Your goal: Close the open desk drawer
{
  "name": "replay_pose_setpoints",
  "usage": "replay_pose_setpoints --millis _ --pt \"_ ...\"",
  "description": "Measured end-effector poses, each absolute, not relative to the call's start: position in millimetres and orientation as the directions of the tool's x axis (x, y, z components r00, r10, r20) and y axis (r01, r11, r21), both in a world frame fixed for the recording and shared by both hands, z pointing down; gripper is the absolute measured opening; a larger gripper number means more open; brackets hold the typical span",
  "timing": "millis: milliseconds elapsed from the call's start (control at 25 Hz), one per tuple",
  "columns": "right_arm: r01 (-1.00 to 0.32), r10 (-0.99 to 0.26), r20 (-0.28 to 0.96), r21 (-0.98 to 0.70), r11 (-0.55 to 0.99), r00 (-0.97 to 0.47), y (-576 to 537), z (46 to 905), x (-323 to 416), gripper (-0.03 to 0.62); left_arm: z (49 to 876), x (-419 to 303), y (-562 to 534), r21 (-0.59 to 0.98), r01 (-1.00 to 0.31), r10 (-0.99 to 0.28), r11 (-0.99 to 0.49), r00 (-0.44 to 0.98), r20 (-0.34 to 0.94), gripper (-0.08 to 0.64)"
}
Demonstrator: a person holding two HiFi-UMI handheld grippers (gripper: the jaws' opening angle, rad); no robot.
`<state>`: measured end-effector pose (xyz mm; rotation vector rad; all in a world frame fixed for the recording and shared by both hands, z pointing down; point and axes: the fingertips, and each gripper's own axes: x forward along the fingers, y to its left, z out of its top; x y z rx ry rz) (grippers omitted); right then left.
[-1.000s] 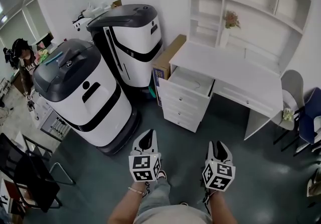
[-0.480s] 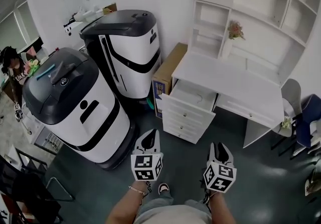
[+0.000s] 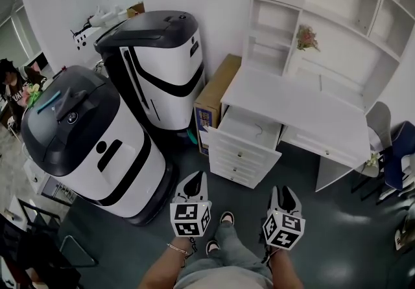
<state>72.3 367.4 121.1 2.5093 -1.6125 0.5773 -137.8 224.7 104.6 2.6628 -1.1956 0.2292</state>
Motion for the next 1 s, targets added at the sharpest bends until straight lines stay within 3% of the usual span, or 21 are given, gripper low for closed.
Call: replay_pose_setpoints --millis 1000 --pt "-0.836 -0.8 0.434 -0.164 -0.523 0.415 150 156 198 0.124 123 1 -3 0.096 -0.682 -0.628 -0.725 0.712 0.313 0.012"
